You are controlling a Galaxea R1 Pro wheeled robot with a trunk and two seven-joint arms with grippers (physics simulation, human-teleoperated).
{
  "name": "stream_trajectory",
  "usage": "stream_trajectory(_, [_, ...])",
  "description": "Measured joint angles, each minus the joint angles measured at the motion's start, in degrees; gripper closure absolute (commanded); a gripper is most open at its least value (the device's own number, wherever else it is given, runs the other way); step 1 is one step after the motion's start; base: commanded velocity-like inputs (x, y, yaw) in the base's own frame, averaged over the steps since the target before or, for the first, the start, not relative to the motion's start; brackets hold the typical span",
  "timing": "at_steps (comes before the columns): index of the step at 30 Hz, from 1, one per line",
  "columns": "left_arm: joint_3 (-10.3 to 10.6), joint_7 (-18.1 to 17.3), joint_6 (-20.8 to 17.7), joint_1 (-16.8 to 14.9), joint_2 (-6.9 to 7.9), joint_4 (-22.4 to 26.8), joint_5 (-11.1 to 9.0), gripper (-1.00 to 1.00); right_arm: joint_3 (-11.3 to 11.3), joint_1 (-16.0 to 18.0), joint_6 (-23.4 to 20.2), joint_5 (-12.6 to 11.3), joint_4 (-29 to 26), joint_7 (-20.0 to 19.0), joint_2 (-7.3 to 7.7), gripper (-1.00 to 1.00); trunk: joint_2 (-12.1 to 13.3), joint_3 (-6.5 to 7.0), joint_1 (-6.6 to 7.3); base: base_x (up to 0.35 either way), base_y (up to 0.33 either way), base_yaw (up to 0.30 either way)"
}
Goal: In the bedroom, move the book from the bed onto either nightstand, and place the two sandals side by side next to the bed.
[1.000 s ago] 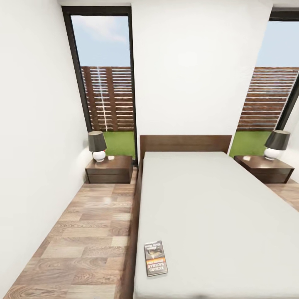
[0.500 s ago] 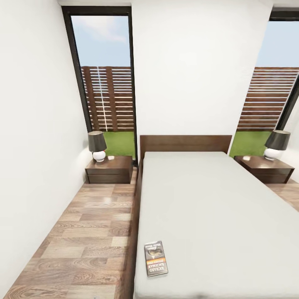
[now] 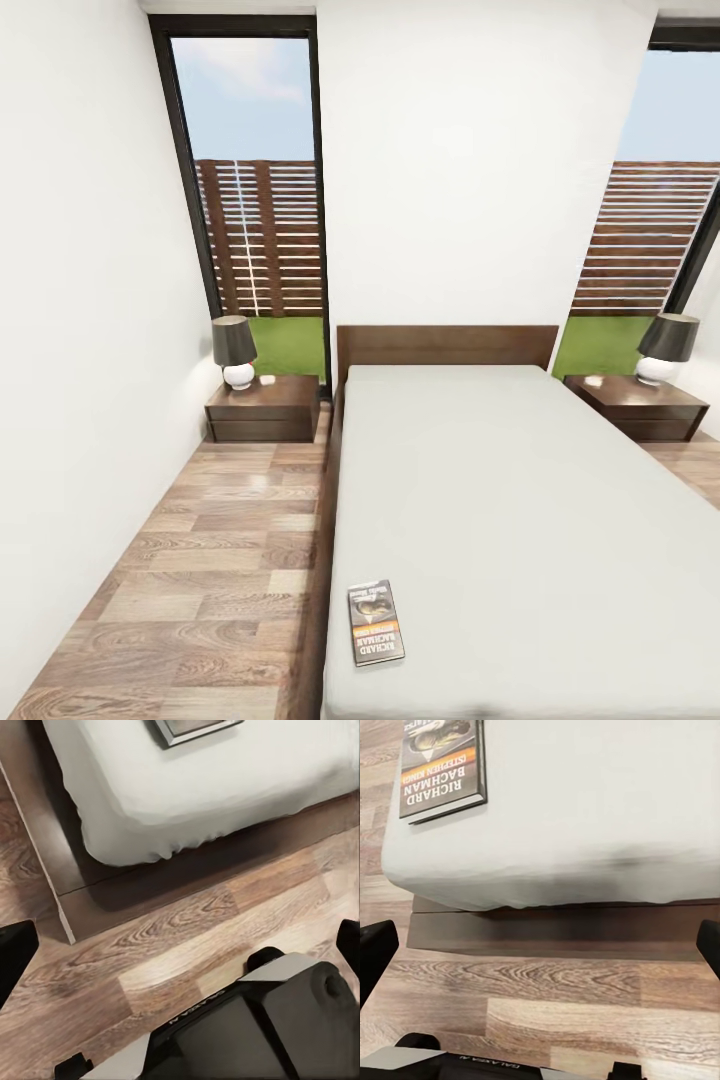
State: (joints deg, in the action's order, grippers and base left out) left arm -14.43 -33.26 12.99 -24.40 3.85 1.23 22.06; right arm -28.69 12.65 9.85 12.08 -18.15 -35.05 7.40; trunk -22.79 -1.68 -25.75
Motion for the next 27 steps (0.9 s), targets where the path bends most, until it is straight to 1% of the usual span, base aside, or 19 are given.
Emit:
stream_trajectory(1, [0.0,-1.2,-0.1,0.0,0.00,0.0,0.0,-1.00,0.0,0.0,0.0,0.0,0.0,0.0,0.00,-1.00,0.0,0.00,0.00,0.000,0.000,0.000])
stream_trajectory(3, [-0.1,-5.2,-0.4,-0.4,0.02,0.1,-0.1,-1.00,0.0,0.0,0.0,-0.1,0.0,-0.1,0.00,-1.00,0.0,0.00,0.00,0.000,0.000,0.000])
stream_trajectory(5, [-0.3,-10.8,-2.4,-1.1,0.05,1.0,-0.9,-1.00,0.0,0.0,0.0,-0.1,-0.1,-0.1,0.02,-1.00,0.0,0.01,0.00,0.000,0.000,0.000])
stream_trajectory(6, [-0.3,-12.2,-3.5,-1.4,0.04,1.7,-1.2,-1.00,0.0,0.0,0.0,-0.1,-0.1,-0.1,0.01,-1.00,0.0,0.00,0.00,0.000,0.000,0.000])
stream_trajectory(7, [-0.7,-14.4,-6.7,-2.2,-0.11,3.8,-2.1,-1.00,0.0,0.0,0.0,-0.1,-0.1,-0.1,0.01,-1.00,0.0,0.02,0.00,0.000,0.000,0.000])
stream_trajectory(9, [-0.4,-15.8,-10.2,-3.3,-0.61,6.8,-3.2,-1.00,0.0,0.0,0.0,-0.1,-0.1,-0.1,0.01,-1.00,0.0,0.01,0.00,0.000,0.000,0.000])
stream_trajectory(10, [-0.4,-16.7,-13.8,-3.9,-1.37,10.5,-4.4,-1.00,0.0,0.0,0.0,-0.1,0.0,0.0,0.00,-1.00,0.0,0.02,0.00,0.000,0.000,0.000])
stream_trajectory(11, [-0.3,-17.0,-15.7,-4.3,-1.86,12.7,-5.0,-1.00,0.0,0.0,0.0,-0.1,0.0,0.0,0.00,-1.00,0.0,0.01,0.00,0.000,0.000,0.000])
stream_trajectory(12, [-0.3,-17.4,-19.0,-4.6,-2.89,17.2,-6.2,-1.00,0.0,0.0,0.0,-0.2,0.0,0.0,0.00,-1.00,0.0,0.02,0.00,0.000,0.000,0.000])
stream_trajectory(13, [-0.2,-17.6,-20.7,-4.8,-3.41,19.6,-6.7,-1.00,0.0,0.0,0.0,-0.2,0.0,0.0,0.00,-1.00,0.0,0.01,0.00,0.000,0.000,0.000])
stream_trajectory(14, [-0.2,-17.8,-23.8,-5.0,-4.41,24.0,-7.6,-1.00,0.0,0.0,0.0,-0.2,0.0,0.0,0.00,-1.00,0.0,0.02,0.00,0.000,0.000,0.000])
stream_trajectory(17, [0.0,-18.1,-29.5,-5.3,-6.75,31.9,-8.7,-1.00,0.0,0.0,0.0,-0.2,-0.1,0.0,0.02,-1.00,0.0,0.01,0.00,0.000,0.000,0.000])
stream_trajectory(18, [0.0,-18.1,-34.9,-5.7,-8.76,38.2,-9.2,-1.00,0.0,0.0,0.0,-0.2,0.0,0.0,0.01,-1.00,0.0,0.02,0.00,0.000,0.000,0.000])
stream_trajectory(19, [0.0,-18.1,-36.4,-5.7,-9.20,40.6,-9.2,-1.00,0.0,0.0,0.0,-0.2,0.0,0.0,0.01,-1.00,0.0,0.01,0.01,0.000,0.000,0.000])
stream_trajectory(21, [0.0,-18.1,-41.5,-6.5,-10.24,46.2,-9.4,-1.00,0.0,0.0,0.0,-0.2,0.0,0.0,0.00,-1.00,0.0,0.02,0.00,0.000,0.000,0.000])
stream_trajectory(23, [0.0,-18.0,-43.8,-7.5,-10.86,48.3,-9.4,-1.00,0.0,0.0,0.0,-0.2,0.0,0.0,0.00,-1.00,0.0,0.01,0.00,0.000,0.000,0.000])
stream_trajectory(24, [0.0,-17.8,-45.5,-8.7,-11.39,49.7,-9.6,-1.00,0.0,0.0,0.0,-0.2,-0.1,0.0,0.00,-1.00,0.0,0.02,0.00,0.000,0.000,0.000])
stream_trajectory(26, [-0.1,-17.5,-46.7,-10.3,-11.81,50.6,-9.6,-1.00,0.0,0.0,0.0,-0.2,-0.1,0.0,0.00,-1.00,0.0,0.01,0.00,0.000,0.000,0.000])
stream_trajectory(27, [-0.1,-16.8,-47.5,-11.9,-12.12,51.0,-10.0,-1.00,0.0,0.0,0.0,-0.2,-0.1,-0.1,0.00,-1.00,0.0,0.02,0.00,0.000,0.000,0.000])
